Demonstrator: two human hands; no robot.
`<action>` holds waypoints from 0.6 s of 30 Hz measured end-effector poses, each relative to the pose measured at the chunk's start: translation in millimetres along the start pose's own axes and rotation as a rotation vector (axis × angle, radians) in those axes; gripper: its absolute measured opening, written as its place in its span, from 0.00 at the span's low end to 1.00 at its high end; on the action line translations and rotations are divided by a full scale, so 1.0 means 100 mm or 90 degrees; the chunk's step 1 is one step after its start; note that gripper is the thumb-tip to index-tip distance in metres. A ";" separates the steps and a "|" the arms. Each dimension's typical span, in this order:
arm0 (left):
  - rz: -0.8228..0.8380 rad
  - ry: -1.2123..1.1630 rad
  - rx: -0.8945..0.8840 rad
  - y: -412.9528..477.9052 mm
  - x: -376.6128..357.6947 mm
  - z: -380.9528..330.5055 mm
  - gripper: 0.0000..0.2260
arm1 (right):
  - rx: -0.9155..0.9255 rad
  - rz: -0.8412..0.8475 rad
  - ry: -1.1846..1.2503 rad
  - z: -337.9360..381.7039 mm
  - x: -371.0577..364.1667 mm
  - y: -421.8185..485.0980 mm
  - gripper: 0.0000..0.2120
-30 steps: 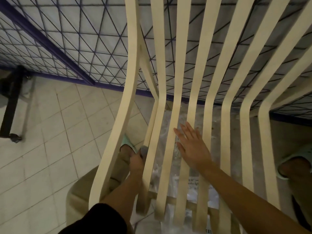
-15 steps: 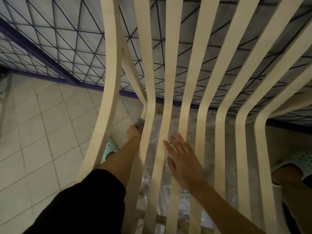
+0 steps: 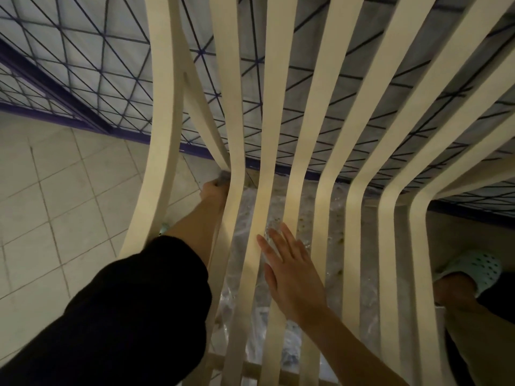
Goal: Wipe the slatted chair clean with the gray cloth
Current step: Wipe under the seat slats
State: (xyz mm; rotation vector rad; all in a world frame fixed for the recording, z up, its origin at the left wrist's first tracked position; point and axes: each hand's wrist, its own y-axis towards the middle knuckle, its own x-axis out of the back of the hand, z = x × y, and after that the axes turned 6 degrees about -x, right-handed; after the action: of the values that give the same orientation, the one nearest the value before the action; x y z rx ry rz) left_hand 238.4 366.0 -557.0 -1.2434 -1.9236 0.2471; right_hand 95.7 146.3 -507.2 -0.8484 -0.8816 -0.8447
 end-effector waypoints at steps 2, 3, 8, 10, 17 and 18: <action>0.013 -0.004 -0.001 -0.13 0.08 0.01 0.21 | -0.001 -0.005 0.005 0.01 0.01 0.00 0.24; 0.016 0.003 0.007 -0.21 0.12 0.05 0.20 | 0.000 -0.008 0.005 0.01 0.01 0.00 0.24; 0.020 0.024 0.033 -0.62 0.28 0.39 0.21 | 0.002 -0.006 0.007 0.00 0.00 -0.01 0.25; 0.027 0.022 0.029 -0.81 0.35 0.52 0.24 | 0.001 -0.006 0.011 -0.01 0.00 0.00 0.25; 0.018 -0.025 0.057 -1.39 0.49 0.92 0.18 | 0.001 -0.004 0.016 0.00 0.05 -0.01 0.27; 0.005 -0.036 0.073 -1.43 0.48 0.99 0.17 | -0.001 -0.001 0.020 0.00 0.06 -0.02 0.28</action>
State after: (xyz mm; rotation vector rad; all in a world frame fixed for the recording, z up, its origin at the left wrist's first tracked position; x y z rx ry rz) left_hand 62.1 359.8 -517.5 -1.1793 -1.9249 0.3951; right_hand 96.7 143.8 -502.0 -0.8341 -0.8546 -0.8584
